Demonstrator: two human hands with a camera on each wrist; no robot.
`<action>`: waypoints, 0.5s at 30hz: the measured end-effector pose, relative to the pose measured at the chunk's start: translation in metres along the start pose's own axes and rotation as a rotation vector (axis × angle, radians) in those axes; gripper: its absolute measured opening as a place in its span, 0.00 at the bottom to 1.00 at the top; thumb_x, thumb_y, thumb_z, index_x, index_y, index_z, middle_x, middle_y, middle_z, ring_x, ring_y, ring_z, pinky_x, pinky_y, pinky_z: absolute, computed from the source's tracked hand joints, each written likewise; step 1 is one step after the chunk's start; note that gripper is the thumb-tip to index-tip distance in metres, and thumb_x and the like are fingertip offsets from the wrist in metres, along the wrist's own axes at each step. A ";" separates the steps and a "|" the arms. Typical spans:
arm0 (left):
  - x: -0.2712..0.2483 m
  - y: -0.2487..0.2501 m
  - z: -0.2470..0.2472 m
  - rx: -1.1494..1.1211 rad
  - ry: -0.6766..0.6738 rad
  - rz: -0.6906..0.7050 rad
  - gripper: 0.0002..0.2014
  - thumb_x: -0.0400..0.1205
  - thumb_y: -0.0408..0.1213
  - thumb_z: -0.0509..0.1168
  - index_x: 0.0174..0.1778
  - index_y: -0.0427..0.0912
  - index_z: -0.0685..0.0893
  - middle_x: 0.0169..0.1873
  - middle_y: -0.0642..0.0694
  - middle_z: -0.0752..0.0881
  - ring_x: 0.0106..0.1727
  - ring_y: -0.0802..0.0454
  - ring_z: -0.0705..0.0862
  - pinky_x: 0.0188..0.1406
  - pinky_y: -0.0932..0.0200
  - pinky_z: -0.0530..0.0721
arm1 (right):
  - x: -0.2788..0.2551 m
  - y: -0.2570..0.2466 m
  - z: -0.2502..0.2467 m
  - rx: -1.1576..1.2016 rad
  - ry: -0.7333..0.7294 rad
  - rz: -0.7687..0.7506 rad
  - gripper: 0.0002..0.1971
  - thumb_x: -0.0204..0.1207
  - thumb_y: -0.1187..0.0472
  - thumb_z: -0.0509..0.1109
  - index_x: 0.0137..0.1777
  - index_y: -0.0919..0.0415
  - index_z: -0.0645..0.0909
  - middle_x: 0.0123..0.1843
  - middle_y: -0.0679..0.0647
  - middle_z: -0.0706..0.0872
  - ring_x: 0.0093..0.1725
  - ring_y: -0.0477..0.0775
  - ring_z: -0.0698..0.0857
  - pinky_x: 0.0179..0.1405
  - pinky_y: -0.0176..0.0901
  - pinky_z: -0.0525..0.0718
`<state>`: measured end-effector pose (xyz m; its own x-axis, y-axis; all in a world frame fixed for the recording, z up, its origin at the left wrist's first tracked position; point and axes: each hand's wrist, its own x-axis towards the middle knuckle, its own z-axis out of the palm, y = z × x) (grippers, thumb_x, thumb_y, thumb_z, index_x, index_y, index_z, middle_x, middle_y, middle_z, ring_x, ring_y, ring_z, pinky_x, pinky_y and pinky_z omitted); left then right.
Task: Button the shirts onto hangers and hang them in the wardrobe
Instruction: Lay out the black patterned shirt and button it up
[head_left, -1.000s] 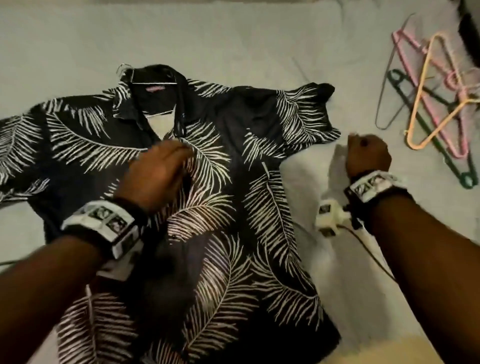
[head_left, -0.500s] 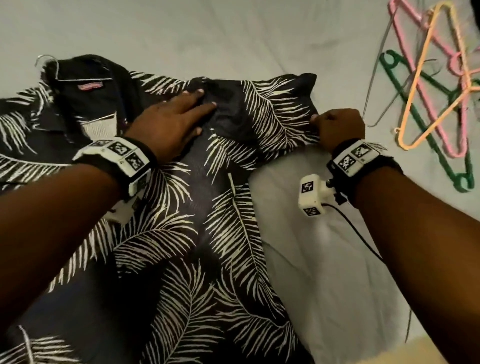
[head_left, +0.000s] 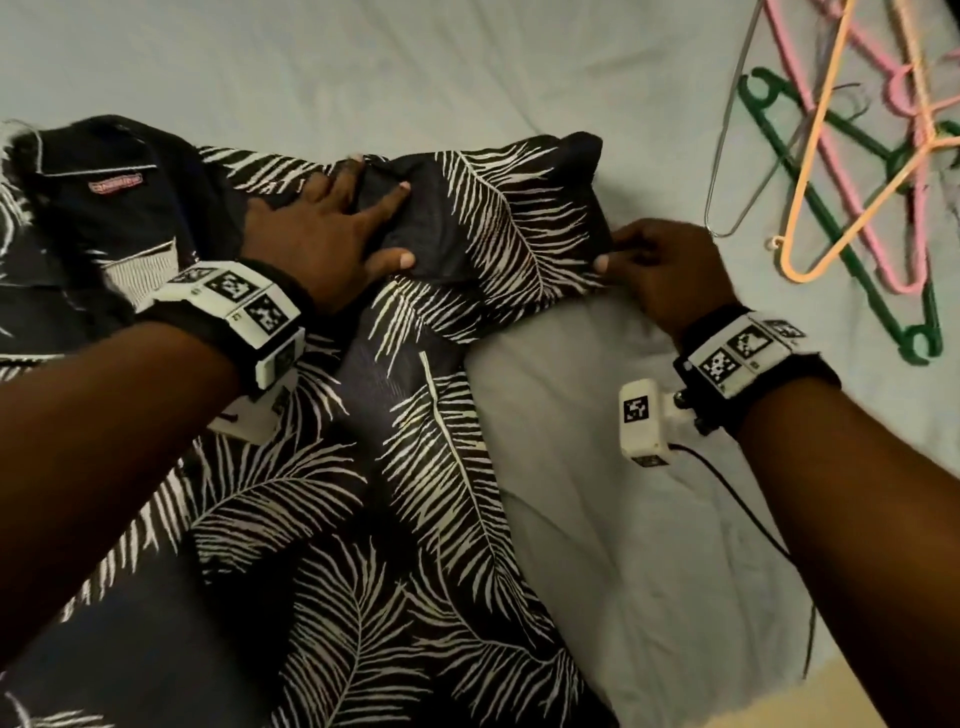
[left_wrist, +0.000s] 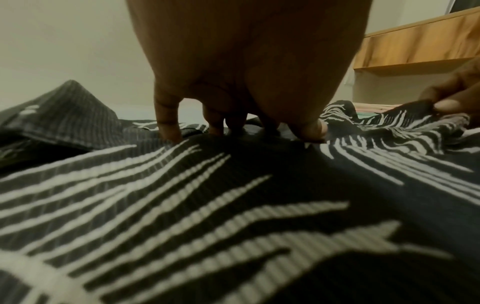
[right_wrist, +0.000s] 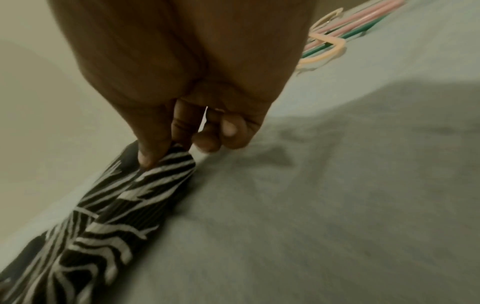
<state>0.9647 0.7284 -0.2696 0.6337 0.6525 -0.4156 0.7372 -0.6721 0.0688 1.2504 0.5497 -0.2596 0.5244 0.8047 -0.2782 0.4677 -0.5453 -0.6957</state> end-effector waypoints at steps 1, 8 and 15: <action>0.000 -0.001 0.000 -0.015 0.015 -0.002 0.36 0.81 0.73 0.43 0.86 0.69 0.48 0.90 0.48 0.46 0.87 0.42 0.57 0.69 0.17 0.68 | 0.004 -0.002 -0.005 0.014 0.041 -0.017 0.11 0.73 0.60 0.79 0.54 0.62 0.89 0.46 0.63 0.92 0.38 0.49 0.86 0.45 0.47 0.85; -0.003 0.014 0.019 -0.048 0.103 -0.066 0.41 0.82 0.75 0.35 0.89 0.58 0.43 0.89 0.55 0.39 0.90 0.47 0.39 0.76 0.15 0.41 | 0.019 0.002 -0.009 -0.021 -0.003 0.058 0.14 0.81 0.46 0.68 0.56 0.57 0.82 0.50 0.59 0.87 0.47 0.59 0.86 0.49 0.54 0.83; -0.001 0.019 0.024 -0.039 0.136 -0.089 0.46 0.80 0.78 0.35 0.90 0.55 0.40 0.90 0.54 0.40 0.89 0.46 0.35 0.77 0.16 0.37 | 0.015 0.011 -0.020 0.081 -0.226 0.088 0.21 0.75 0.62 0.80 0.65 0.51 0.78 0.47 0.52 0.91 0.48 0.51 0.91 0.50 0.45 0.88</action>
<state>0.9722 0.7068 -0.2897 0.5892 0.7522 -0.2951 0.7989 -0.5970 0.0734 1.2773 0.5508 -0.2585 0.3841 0.7918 -0.4749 0.3635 -0.6025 -0.7106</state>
